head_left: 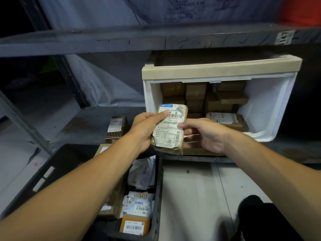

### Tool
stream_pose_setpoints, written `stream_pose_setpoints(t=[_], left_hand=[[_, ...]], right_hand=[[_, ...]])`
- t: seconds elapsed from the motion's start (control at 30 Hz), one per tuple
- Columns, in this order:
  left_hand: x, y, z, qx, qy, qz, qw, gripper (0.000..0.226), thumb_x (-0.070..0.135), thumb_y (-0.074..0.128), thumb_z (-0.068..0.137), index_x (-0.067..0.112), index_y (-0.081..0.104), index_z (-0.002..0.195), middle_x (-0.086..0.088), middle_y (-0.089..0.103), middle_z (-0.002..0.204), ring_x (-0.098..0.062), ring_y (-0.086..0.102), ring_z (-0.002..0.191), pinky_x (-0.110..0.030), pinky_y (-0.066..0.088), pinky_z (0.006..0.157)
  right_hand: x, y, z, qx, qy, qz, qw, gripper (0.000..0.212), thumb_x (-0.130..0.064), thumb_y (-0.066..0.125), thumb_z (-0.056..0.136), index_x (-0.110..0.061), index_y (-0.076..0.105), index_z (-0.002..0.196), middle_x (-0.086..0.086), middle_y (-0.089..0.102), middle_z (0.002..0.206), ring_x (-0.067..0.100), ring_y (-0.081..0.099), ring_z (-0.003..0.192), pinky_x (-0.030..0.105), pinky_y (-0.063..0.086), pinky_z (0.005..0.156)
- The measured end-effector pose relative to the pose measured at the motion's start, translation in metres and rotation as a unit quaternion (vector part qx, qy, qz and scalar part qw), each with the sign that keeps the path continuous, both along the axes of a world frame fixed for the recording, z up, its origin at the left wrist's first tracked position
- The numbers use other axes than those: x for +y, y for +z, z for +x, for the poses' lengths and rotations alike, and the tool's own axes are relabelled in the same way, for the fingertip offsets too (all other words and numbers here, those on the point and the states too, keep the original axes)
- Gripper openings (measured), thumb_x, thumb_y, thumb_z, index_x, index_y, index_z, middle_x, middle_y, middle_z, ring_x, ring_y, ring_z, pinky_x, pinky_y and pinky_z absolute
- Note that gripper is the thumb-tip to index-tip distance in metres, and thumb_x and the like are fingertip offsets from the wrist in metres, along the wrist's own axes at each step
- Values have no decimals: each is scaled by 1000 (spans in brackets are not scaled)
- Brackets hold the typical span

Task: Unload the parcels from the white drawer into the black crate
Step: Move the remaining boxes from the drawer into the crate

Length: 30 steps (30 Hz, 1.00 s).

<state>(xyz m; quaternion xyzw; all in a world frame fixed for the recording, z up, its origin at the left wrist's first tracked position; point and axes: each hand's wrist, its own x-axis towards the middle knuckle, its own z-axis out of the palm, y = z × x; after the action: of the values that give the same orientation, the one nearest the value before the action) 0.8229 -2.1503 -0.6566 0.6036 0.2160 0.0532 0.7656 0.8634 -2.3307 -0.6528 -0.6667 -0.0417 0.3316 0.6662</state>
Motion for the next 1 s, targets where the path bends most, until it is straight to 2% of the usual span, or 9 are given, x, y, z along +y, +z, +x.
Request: stream_pose_setpoints(t=[0.1, 0.17, 0.27, 0.4, 0.47, 0.57, 0.77, 0.9, 1.0], left_hand=[[2, -2, -3, 6, -10, 28, 1000, 9, 10, 71, 92, 10, 68, 101, -16, 77, 99, -24, 76, 81, -44, 63, 74], [4, -2, -7, 9, -23, 44, 999, 18, 3, 61, 96, 13, 69, 108, -11, 77, 99, -20, 73, 82, -42, 62, 74], [10, 2, -15, 11, -31, 50, 998, 27, -1, 50, 98, 16, 67, 111, -10, 73, 104, -24, 69, 95, -49, 59, 86], [23, 2, -28, 19, -26, 50, 998, 33, -5, 47, 96, 14, 67, 115, -14, 73, 109, -30, 66, 105, -57, 53, 99], [33, 3, -34, 23, -27, 44, 998, 33, -5, 49, 97, 10, 66, 121, -16, 73, 110, -30, 67, 103, -53, 58, 93], [49, 6, -41, 29, -36, 48, 998, 29, -3, 56, 97, 6, 66, 123, -13, 76, 100, -23, 73, 88, -38, 62, 75], [92, 7, -59, 63, -51, 111, 991, 16, -1, 58, 97, 9, 67, 106, -10, 76, 93, -24, 73, 85, -48, 61, 84], [114, -8, -66, 83, -15, 118, 989, 17, 5, 60, 98, 11, 66, 112, -4, 77, 83, -18, 73, 75, -39, 64, 73], [126, -27, -73, 99, 4, 113, 989, 16, 7, 61, 98, 14, 66, 111, -5, 76, 83, -17, 72, 71, -35, 61, 67]], right_hand=[[5, -4, -4, 7, -17, 24, 1000, 23, -15, 70, 93, -8, 72, 115, -1, 70, 63, 19, 72, 76, 37, 59, 72], [5, -5, -4, 6, -31, 43, 999, 26, -16, 69, 95, -8, 70, 119, 1, 75, 72, 21, 74, 85, 36, 60, 64], [7, -5, -6, 12, -49, 59, 997, 23, -18, 63, 99, -7, 68, 118, 0, 74, 70, 17, 76, 74, 35, 59, 59], [21, -6, -13, 11, -57, 50, 997, 27, -21, 64, 99, -7, 69, 122, 5, 79, 89, 24, 77, 91, 44, 62, 84], [28, -7, -17, 17, -63, 44, 997, 28, -24, 66, 98, -9, 70, 121, 8, 80, 99, 25, 76, 97, 44, 59, 91], [42, -8, -22, 39, -68, 63, 995, 30, -29, 68, 96, -12, 71, 120, 7, 80, 98, 21, 77, 88, 39, 59, 84], [84, -22, -32, 78, -50, 83, 992, 35, -25, 70, 95, -10, 67, 126, 11, 78, 107, 28, 75, 102, 47, 58, 96], [112, -37, -41, 94, -46, 69, 992, 27, -24, 69, 96, -9, 69, 119, 15, 78, 105, 27, 75, 100, 39, 64, 71], [130, -55, -42, 97, -32, 50, 994, 27, -26, 66, 98, -10, 69, 119, 14, 77, 110, 29, 72, 111, 40, 63, 78]])
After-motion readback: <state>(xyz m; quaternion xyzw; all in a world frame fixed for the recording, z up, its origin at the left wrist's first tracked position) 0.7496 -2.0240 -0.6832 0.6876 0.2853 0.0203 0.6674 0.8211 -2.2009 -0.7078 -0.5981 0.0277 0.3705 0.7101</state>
